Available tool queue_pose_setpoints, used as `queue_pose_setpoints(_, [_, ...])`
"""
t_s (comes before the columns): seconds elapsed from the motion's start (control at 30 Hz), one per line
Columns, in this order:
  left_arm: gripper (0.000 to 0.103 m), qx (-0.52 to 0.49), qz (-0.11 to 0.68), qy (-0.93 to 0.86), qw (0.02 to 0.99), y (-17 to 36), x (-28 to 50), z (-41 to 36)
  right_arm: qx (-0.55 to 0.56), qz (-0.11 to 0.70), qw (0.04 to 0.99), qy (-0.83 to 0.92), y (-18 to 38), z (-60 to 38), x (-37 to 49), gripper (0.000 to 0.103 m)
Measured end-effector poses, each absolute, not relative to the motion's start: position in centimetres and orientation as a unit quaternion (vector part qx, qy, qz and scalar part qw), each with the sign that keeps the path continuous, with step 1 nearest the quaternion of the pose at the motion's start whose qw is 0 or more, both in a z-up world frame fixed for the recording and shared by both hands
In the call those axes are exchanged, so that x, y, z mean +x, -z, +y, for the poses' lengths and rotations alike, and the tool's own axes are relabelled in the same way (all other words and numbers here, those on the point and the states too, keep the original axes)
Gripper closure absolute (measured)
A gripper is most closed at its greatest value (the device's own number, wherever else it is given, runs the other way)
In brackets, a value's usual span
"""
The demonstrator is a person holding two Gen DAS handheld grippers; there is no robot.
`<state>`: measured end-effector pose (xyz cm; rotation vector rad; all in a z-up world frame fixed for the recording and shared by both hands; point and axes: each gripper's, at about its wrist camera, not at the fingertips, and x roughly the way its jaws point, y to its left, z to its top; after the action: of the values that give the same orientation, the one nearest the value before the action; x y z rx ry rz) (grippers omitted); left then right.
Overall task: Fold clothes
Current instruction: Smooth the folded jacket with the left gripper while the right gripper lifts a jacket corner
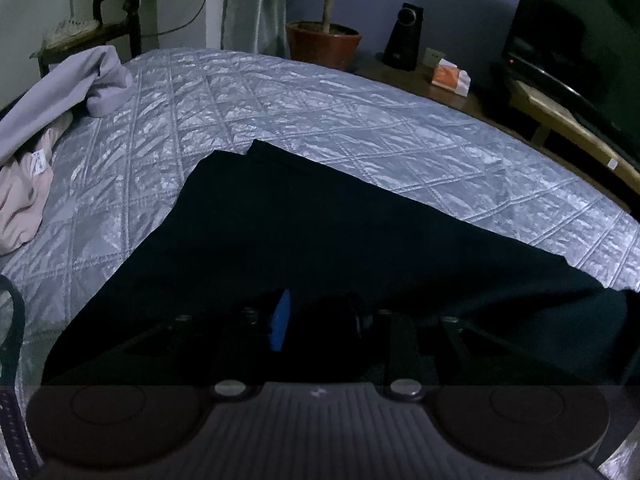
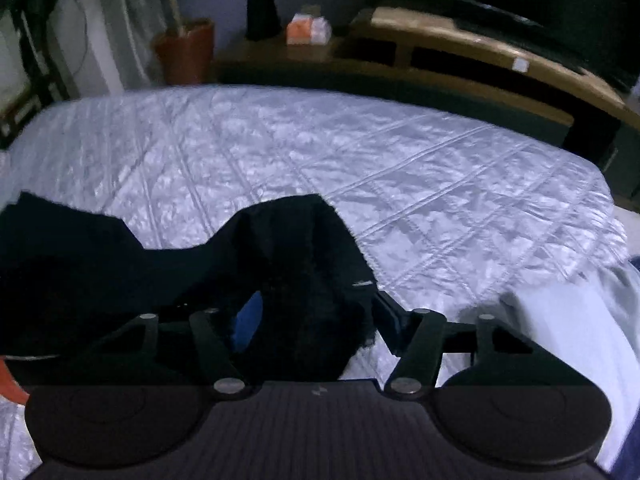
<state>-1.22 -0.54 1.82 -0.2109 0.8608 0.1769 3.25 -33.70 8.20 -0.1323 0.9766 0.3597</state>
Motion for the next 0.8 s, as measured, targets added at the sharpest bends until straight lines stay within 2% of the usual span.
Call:
queue_pose_setpoints(0.1, [0.074,-0.095,0.415,-0.086,0.901,-1.8,-1.3,-0.7,-0.085,0.481,0.851,-0.195,-7.4,-32.2,4.2,0.037])
queue_pose_setpoints(0.17, [0.074,-0.087,0.414,-0.085,0.902,-1.7,-1.3,-0.9,-0.124,0.476,0.849,-0.196,-7.2,-30.7,4.8,0.070])
queue_pose_setpoints(0.27, [0.074,-0.074,0.413,-0.085,0.904,-1.6,-1.4,-1.2,-0.142,0.420,0.872,-0.207,-9.6,-29.7,4.8,0.072])
queue_pose_setpoints(0.33, [0.074,-0.072,0.413,-0.085,0.904,-1.6,-1.4,-1.3,-0.194,0.362,0.885,-0.220,-11.2,-28.6,4.2,0.073])
queue_pose_setpoints(0.4, [0.074,-0.074,0.412,-0.085,0.904,-1.6,-1.5,-1.2,-0.310,0.243,0.891,-0.227,-12.7,-26.5,1.9,0.073])
queue_pose_setpoints(0.53, [0.074,-0.069,0.412,-0.085,0.905,-1.6,-1.5,-1.4,-0.390,0.105,0.889,-0.216,-13.9,-24.6,-0.8,0.073])
queue_pose_setpoints(0.6, [0.073,-0.066,0.412,-0.085,0.905,-1.6,-1.6,-1.4,-0.481,0.014,0.854,-0.200,-12.2,-23.7,-3.0,0.070])
queue_pose_setpoints(0.63, [0.073,-0.066,0.411,-0.084,0.905,-1.6,-1.6,-1.4,-0.495,0.011,0.845,-0.204,-11.5,-23.6,-3.3,0.070])
queue_pose_setpoints(0.7, [0.073,-0.065,0.411,-0.084,0.906,-1.6,-1.6,-1.4,-0.509,0.058,0.839,-0.182,-10.0,-23.6,-2.5,0.054])
queue_pose_setpoints(0.73, [0.073,-0.064,0.411,-0.083,0.906,-1.6,-1.6,-1.4,-0.493,0.103,0.847,-0.168,-9.7,-24.1,-1.6,0.033])
queue_pose_setpoints(0.77, [0.073,-0.064,0.411,-0.083,0.906,-1.6,-1.7,-1.4,-0.473,0.148,0.855,-0.153,-9.5,-24.7,-0.7,0.022])
queue_pose_setpoints(0.8, [0.072,-0.065,0.412,-0.083,0.905,-1.6,-1.6,-1.4,-0.421,0.181,0.879,-0.130,-10.0,-25.9,0.0,0.023])
